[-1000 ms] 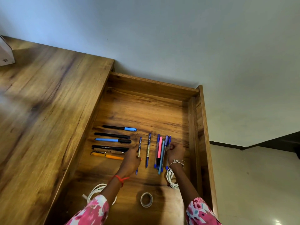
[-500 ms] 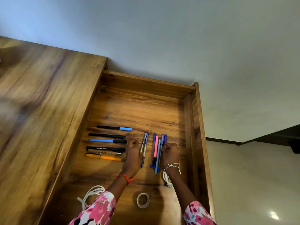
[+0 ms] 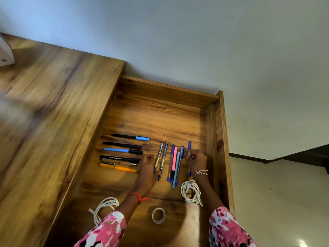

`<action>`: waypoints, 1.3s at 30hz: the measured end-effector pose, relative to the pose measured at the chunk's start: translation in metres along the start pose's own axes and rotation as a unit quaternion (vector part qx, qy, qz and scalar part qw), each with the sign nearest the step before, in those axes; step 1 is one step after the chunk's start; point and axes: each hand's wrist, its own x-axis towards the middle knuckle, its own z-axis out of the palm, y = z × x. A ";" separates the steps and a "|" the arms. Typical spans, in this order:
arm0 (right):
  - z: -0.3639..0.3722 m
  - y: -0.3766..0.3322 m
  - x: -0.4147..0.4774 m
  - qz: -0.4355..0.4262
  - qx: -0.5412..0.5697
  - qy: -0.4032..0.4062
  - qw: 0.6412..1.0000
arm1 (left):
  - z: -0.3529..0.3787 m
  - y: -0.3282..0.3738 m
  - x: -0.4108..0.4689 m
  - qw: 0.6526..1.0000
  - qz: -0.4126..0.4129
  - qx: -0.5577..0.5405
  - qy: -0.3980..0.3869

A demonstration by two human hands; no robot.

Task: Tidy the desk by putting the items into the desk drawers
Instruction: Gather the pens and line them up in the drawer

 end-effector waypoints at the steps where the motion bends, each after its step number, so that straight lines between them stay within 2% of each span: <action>1: -0.003 0.001 0.002 -0.002 -0.004 -0.004 1.000 | 0.000 0.000 -0.002 1.000 0.000 -0.001 -0.003; 11: -0.008 0.014 -0.012 -0.012 -0.017 0.005 1.000 | 0.001 0.001 -0.012 1.000 -0.020 0.007 -0.015; 14: -0.006 0.009 -0.024 -0.054 -0.012 0.000 0.998 | 0.000 0.000 -0.014 1.000 -0.015 0.018 -0.010; 18: 0.005 0.002 -0.041 -0.118 -0.053 -0.062 0.990 | -0.001 -0.002 -0.017 0.999 -0.025 0.033 -0.004; 22: 0.016 0.003 -0.050 -0.097 -0.089 -0.102 0.986 | -0.005 -0.003 -0.019 0.999 -0.028 0.045 -0.003; 26: 0.018 -0.003 -0.047 -0.072 -0.092 -0.096 0.989 | -0.008 -0.005 -0.021 0.999 -0.024 0.048 0.000; 39: 0.013 0.004 -0.032 -0.075 -0.091 -0.061 0.991 | -0.011 -0.004 -0.026 0.998 -0.021 0.060 -0.018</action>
